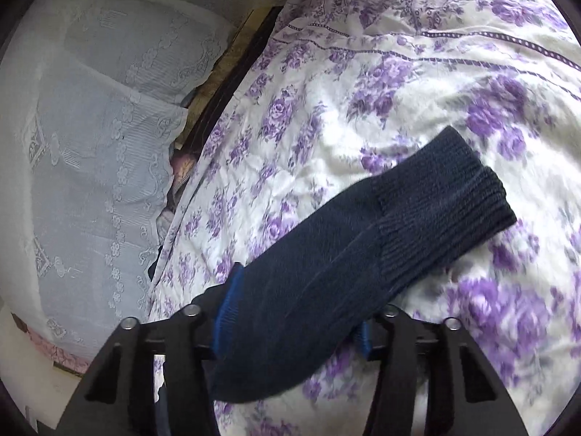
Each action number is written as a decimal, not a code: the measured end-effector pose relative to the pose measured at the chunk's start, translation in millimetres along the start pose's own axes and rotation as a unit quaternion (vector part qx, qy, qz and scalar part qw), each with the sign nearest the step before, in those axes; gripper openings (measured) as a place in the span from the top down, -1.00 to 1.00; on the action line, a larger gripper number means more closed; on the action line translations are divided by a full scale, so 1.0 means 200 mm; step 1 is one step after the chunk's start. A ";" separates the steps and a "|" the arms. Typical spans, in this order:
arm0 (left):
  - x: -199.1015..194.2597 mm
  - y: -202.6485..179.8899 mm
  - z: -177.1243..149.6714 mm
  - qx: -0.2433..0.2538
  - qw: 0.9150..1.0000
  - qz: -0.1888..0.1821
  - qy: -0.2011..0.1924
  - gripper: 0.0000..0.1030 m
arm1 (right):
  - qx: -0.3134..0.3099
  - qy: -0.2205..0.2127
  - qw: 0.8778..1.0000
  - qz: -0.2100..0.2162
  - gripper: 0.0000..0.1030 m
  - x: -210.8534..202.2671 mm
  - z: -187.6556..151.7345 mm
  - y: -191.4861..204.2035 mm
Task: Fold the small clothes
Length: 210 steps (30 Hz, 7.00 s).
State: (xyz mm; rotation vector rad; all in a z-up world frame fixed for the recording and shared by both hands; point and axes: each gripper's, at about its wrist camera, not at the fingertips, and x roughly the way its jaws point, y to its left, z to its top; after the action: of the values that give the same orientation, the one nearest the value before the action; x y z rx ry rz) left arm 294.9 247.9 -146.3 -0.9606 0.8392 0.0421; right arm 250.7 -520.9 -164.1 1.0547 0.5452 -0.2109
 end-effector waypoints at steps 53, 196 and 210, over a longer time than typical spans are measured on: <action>0.57 -0.72 -0.36 0.360 0.903 0.230 0.034 -0.92 | -0.315 0.160 0.935 0.017 0.00 0.50 -0.68 0.79; 0.35 -0.55 -0.39 0.300 0.926 0.229 0.015 -0.92 | -0.324 0.041 0.943 0.069 0.87 0.19 -1.10 1.37; 0.36 -0.55 -0.39 0.304 0.924 0.233 0.015 -0.92 | -0.386 0.131 0.913 0.028 0.86 0.45 -1.44 1.36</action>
State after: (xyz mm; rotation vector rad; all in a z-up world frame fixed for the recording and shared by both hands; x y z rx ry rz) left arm 338.8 102.0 -137.5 -0.1658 1.0136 0.1676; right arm 347.2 -129.3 -111.8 0.3182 0.7544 0.1987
